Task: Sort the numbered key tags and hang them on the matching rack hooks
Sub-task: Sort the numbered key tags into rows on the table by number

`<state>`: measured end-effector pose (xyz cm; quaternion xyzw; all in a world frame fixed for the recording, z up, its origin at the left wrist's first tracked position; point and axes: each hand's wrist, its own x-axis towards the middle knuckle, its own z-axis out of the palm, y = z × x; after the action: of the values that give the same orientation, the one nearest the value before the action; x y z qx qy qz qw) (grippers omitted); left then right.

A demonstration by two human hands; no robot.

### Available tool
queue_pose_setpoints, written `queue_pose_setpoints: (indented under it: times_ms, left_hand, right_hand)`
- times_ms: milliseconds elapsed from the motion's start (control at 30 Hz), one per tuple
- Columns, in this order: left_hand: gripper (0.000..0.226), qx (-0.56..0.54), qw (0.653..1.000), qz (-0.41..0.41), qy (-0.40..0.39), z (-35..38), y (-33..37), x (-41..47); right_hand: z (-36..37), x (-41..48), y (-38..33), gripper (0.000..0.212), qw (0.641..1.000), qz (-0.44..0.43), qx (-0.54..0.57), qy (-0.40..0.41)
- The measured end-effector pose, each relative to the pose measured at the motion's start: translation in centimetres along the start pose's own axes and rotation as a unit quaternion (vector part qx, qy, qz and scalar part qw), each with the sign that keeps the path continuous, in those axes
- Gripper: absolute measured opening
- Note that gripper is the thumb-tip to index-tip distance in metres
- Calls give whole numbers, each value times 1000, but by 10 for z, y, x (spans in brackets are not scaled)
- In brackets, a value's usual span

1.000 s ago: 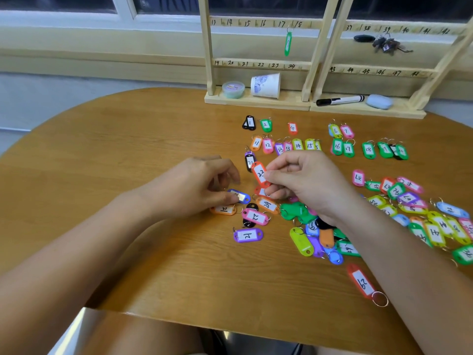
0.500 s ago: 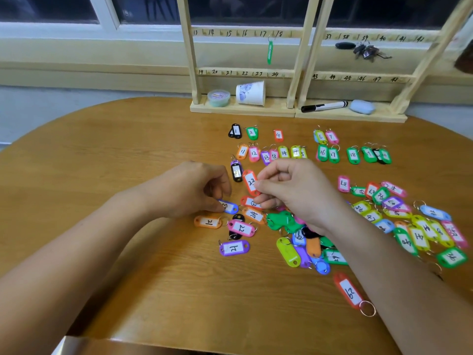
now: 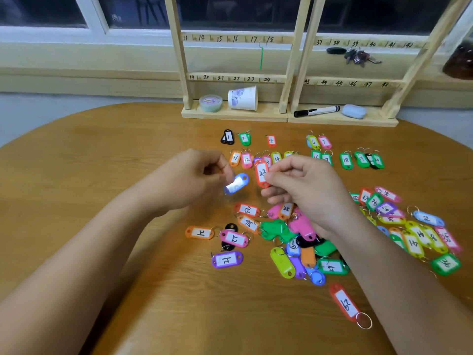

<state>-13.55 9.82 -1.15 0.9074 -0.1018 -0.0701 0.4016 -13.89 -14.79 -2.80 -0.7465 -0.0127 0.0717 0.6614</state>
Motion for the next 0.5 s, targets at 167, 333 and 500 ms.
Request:
queue_pose_setpoints:
  times_ms: [167,333,500]
  left_hand:
    - [10,-112,993,-25,30,12,3,-2]
    - [12,-219,972,-55,69,24,0,-7]
    - [12,-191,974,-42,118,25,-1,-11]
  right_hand:
    - [0,0,0,4,1000,2,6,8]
    - [6,-3,2,6,1000,9,29,-1]
    - [7,-5,1,7,999,9,34,6]
